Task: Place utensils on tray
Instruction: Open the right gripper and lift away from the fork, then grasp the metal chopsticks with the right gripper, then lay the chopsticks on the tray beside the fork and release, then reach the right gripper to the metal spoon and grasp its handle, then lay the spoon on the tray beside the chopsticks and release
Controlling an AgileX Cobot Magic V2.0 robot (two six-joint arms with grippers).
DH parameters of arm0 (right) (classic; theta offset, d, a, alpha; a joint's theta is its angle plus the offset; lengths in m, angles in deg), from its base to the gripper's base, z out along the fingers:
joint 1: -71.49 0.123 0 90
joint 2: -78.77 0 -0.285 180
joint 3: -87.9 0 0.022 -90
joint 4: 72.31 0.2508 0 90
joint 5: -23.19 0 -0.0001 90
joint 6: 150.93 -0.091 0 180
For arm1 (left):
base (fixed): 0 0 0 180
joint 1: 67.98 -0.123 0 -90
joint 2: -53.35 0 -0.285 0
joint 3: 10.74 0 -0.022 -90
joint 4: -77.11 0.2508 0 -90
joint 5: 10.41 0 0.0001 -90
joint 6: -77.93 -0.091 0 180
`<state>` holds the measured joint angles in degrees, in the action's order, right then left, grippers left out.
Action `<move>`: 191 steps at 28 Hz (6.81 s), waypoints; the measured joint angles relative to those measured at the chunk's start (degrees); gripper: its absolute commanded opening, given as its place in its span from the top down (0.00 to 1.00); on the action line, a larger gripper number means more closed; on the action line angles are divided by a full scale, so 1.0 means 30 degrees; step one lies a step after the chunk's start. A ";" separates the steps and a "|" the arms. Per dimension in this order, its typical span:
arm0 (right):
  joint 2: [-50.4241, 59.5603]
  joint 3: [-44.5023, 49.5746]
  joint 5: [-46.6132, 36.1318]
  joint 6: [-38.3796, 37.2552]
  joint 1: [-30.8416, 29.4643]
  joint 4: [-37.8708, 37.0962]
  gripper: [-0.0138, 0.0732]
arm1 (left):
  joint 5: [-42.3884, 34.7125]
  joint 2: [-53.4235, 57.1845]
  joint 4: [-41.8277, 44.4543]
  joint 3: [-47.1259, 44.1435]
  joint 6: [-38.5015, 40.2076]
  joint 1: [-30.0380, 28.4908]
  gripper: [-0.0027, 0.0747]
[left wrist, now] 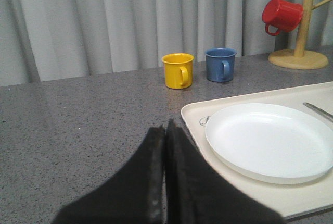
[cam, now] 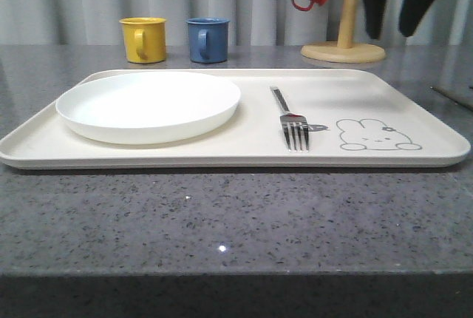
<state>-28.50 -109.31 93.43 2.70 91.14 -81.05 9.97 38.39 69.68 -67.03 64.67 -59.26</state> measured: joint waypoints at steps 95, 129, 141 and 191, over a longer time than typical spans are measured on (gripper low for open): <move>-0.0664 -0.1081 0.0231 0.8922 -0.9515 0.3616 0.50 | 0.0000 0.0000 0.0000 0.0000 0.0000 0.0000 0.99; -0.3058 -0.0696 0.0058 0.9862 -0.9727 0.5002 0.85 | 0.0000 0.0000 0.0000 0.0000 0.0000 0.0000 0.99; 0.1636 -0.0660 0.0352 0.7360 -0.4802 0.6154 0.85 | 0.0000 0.0000 0.0000 0.0000 0.0000 0.0000 0.99; 0.2201 -0.0695 0.0250 0.3685 -0.2226 0.3088 0.55 | 0.0000 0.0000 0.0000 0.0000 0.0000 0.0000 0.99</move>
<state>-21.89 -111.39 94.19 13.75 84.46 -71.79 9.97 38.39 69.68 -67.03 64.67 -59.26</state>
